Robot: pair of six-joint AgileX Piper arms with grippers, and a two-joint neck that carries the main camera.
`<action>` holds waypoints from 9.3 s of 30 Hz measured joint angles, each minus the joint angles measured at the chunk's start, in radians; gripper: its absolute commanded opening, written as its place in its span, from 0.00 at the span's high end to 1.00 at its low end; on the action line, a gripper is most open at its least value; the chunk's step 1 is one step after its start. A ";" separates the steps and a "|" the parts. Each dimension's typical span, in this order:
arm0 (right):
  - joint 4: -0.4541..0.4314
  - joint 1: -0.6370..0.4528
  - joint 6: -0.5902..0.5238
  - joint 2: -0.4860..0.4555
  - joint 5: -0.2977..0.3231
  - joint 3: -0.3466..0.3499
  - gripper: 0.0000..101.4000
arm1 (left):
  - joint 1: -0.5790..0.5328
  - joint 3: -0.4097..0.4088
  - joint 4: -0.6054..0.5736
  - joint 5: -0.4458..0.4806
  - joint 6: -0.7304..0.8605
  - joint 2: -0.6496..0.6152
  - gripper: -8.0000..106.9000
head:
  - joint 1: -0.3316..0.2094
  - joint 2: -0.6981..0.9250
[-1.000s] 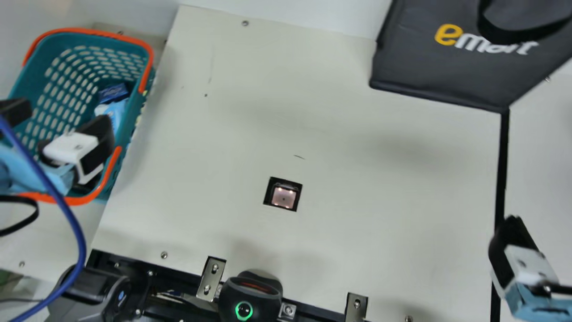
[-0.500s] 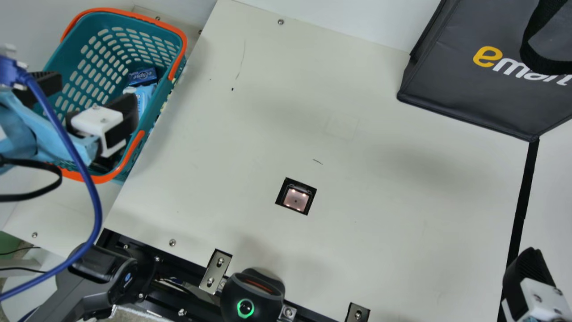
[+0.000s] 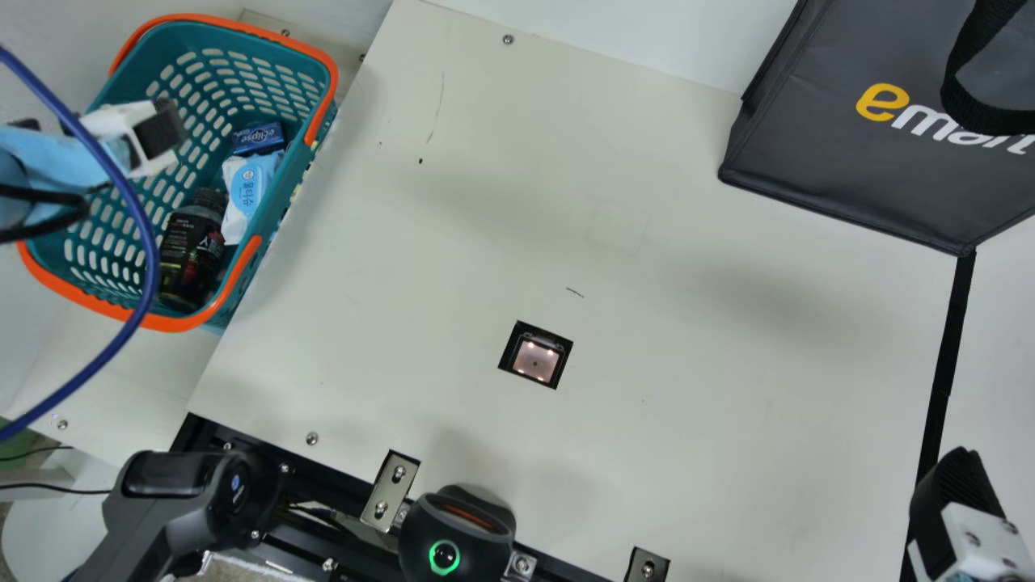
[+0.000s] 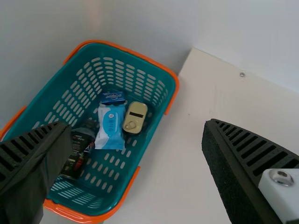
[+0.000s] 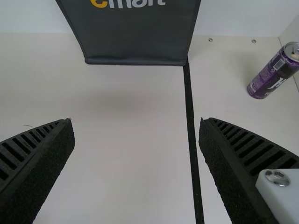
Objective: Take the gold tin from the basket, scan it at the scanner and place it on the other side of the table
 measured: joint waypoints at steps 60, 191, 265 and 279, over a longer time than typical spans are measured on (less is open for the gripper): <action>0.000 0.000 0.000 0.000 0.000 0.000 0.06 | 0.210 -0.103 -0.159 -0.283 0.712 1.003 0.15 | 0.000 0.000; 0.000 0.000 0.000 0.000 0.001 0.000 0.06 | 0.185 -0.271 -0.523 -0.405 1.015 1.404 0.15 | 0.000 0.000; 0.000 0.000 0.000 0.000 0.002 0.000 0.06 | 0.239 -0.060 -0.378 -0.227 0.573 0.618 1.00 | 0.000 0.000; 0.000 0.000 0.000 0.000 0.002 0.000 0.06 | -0.003 -0.008 -0.309 -0.135 0.457 0.436 1.00 | 0.000 -0.002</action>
